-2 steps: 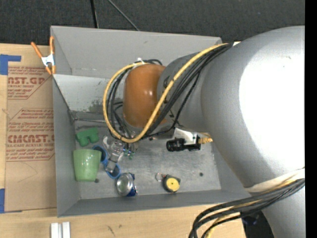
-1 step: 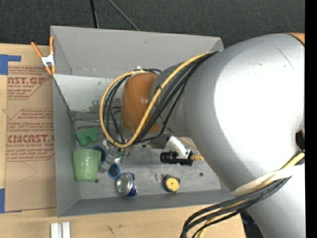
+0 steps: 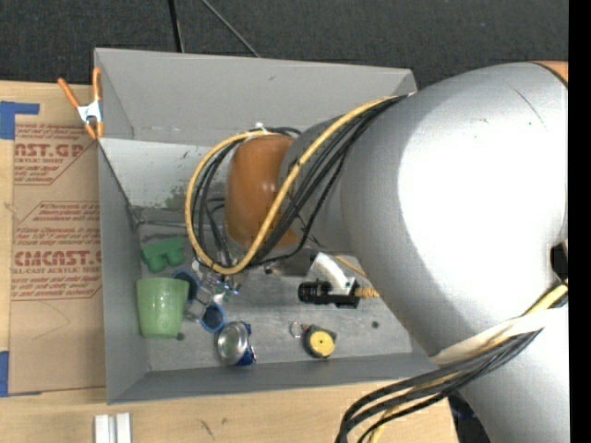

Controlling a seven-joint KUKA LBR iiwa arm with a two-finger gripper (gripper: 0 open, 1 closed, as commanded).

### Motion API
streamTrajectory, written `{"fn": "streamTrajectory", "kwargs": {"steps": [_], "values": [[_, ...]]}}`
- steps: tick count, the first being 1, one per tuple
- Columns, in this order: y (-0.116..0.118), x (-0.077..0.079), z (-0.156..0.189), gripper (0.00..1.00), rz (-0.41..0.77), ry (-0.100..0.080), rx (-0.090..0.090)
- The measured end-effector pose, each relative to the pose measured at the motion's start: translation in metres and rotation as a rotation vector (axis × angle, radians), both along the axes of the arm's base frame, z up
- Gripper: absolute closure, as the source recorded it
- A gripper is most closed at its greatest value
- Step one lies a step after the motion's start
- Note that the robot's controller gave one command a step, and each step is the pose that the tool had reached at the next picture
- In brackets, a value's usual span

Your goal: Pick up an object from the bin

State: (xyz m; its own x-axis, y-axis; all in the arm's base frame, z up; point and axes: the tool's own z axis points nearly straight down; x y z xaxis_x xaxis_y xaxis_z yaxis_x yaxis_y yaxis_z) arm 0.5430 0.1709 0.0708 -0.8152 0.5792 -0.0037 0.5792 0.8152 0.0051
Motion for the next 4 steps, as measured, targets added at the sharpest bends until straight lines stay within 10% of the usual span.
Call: {"fn": "streamTrajectory", "kwargs": {"steps": [1, 4], "values": [[0.001, 0.001, 0.003, 1.0, 0.001, -0.003, 0.002], [0.004, 0.004, 0.085, 1.0, 0.005, 0.004, -0.001]]}}
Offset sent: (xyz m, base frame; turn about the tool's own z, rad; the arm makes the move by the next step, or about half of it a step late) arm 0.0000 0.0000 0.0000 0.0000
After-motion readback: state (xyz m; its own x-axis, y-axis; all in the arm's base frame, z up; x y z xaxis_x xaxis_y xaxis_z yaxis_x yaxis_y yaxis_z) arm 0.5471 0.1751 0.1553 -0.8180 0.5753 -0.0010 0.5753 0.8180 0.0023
